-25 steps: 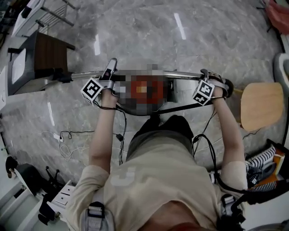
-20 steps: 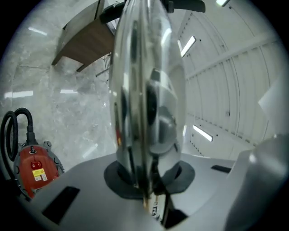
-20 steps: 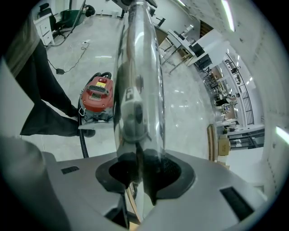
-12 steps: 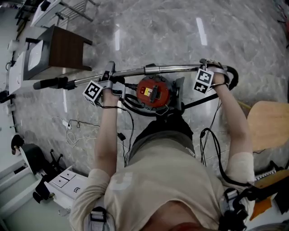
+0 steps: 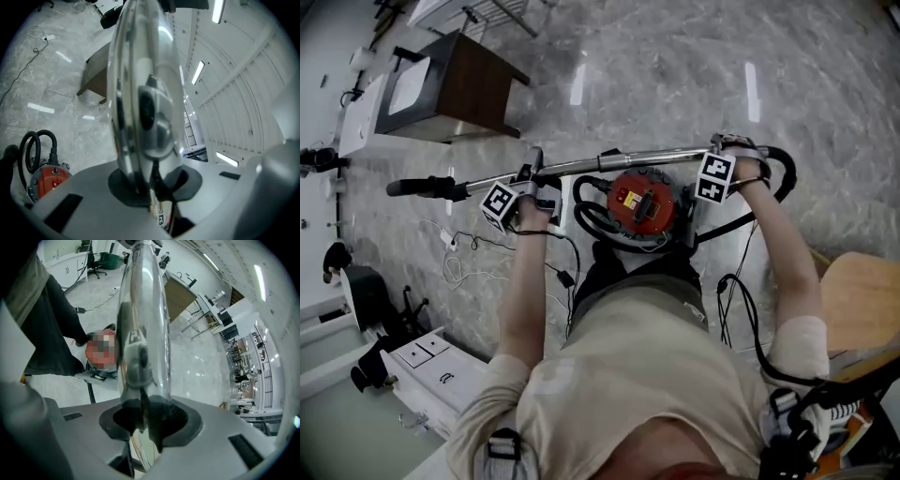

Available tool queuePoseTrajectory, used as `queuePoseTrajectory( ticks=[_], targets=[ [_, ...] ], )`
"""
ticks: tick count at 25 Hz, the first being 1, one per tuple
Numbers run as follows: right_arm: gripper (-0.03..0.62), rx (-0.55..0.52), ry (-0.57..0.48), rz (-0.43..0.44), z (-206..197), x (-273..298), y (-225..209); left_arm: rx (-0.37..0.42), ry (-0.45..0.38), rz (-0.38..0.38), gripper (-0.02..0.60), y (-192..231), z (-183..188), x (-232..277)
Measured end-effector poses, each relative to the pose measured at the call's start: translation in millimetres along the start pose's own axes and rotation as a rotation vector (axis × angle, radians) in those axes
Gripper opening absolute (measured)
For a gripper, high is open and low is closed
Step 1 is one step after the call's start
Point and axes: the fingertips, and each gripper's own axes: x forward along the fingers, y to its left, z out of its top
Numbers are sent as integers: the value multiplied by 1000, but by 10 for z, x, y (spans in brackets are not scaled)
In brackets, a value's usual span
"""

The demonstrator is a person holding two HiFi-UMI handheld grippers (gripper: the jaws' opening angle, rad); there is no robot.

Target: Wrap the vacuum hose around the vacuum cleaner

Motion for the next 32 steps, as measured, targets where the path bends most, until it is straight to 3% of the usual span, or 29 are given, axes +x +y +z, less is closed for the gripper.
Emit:
queuePoseTrajectory(
  ticks=[6,12,18,21,24,29,31,32],
  targets=[
    [118,-39,78,6,779,-53,-26,-85,35,15,66,666,786,39],
    [117,-78,181,-22,1664,-188,9,-230,135,31,66,1570,1548,168],
    [118,-155,249,-37,2439,-457,-245,-329,257,64,88,2116,2065,249],
    [118,-180,276,-53,2641,-538,-317,-311,369,32,146,2225,2119,185],
    [118,-213,287,-70,2813,-586,-318,-312,492,14,299,2351,2093,44],
    [118,-275,285,-93,3054,-573,-311,-207,585,123,318,2765,2092,-284],
    [117,-285,277,-78,3147,-539,-264,-109,646,166,318,2909,2102,-502],
    [117,-282,271,-68,3204,-525,-237,-21,698,174,318,2916,2082,-621]
  ],
)
